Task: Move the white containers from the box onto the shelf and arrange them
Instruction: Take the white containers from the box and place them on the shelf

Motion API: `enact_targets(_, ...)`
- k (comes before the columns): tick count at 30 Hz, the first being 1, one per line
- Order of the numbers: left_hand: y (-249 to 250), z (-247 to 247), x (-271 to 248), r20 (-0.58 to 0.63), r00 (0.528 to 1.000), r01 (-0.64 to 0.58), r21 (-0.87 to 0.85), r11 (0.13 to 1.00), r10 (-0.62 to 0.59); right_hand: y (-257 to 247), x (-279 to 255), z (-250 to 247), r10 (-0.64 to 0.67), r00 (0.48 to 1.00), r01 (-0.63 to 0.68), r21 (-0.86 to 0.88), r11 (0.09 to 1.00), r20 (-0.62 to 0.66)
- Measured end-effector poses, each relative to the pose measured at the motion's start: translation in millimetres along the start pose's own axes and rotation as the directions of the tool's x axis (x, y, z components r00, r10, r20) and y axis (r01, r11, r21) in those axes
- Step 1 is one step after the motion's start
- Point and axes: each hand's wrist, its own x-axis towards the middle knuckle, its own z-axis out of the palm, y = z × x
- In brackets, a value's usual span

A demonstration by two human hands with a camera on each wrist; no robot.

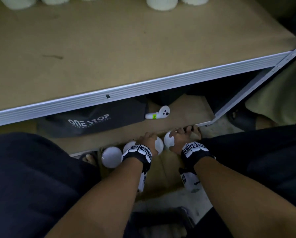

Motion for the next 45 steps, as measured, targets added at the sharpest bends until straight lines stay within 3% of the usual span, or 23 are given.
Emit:
enact_targets(3, -0.5, 13.2, 14.0, 0.011, 1.000, 0.028, 0.015, 1.000, -0.028, -10.5, 31.0, 27.7, 0.104, 0.990, -0.113, 0.097, 0.989, 0.094)
enact_targets(4, -0.8, 18.1, 19.4, 0.009, 0.999, 0.032, 0.029, 0.999, -0.032, -6.9, 47.5, 49.6, 0.126, 0.991, -0.132, 0.158, 0.979, 0.047)
enact_targets(9, 1.0, 32.7, 36.0, -0.072, 0.996, 0.052, 0.108, 0.993, -0.044, -5.8, 50.3, 46.5, 0.064, 0.995, -0.083, 0.247, 0.965, 0.082)
enact_targets(14, 2.5, 49.4, 36.9, -0.193, 0.981, 0.062, 0.164, 0.984, -0.030, -12.8, 54.6, 54.5, 0.081, 0.993, -0.093, 0.155, 0.984, 0.083)
enact_targets(17, 1.5, 50.3, 40.2, -0.164, 0.986, 0.044, 0.191, 0.981, -0.012, -12.5, 59.0, 55.3, 0.102, 0.994, -0.107, 0.123, 0.987, 0.046)
enact_targets(24, -0.6, 40.1, 29.3, -0.140, 0.990, 0.029, 0.060, 0.998, -0.020, -11.9, 49.3, 47.1, 0.115, 0.990, -0.131, 0.203, 0.970, 0.087)
enact_targets(32, 13.4, 3.1, -1.2, -0.100, 0.994, 0.028, -0.034, 0.999, -0.031, -4.9, 14.1, 6.9, 0.155, 0.983, -0.175, 0.255, 0.951, 0.095)
enact_targets(36, 25.4, -24.7, -24.6, -0.113, 0.993, 0.027, -0.025, 0.999, -0.030, -1.0, -6.2, -30.1, 0.116, 0.992, -0.123, 0.236, 0.964, 0.043)
enact_targets(45, 48.8, -100.0, -98.8, -0.272, 0.958, -0.077, 0.049, 0.996, 0.088, -2.3, -56.9, -113.1, 0.113, 0.993, -0.101, 0.300, 0.948, -0.021)
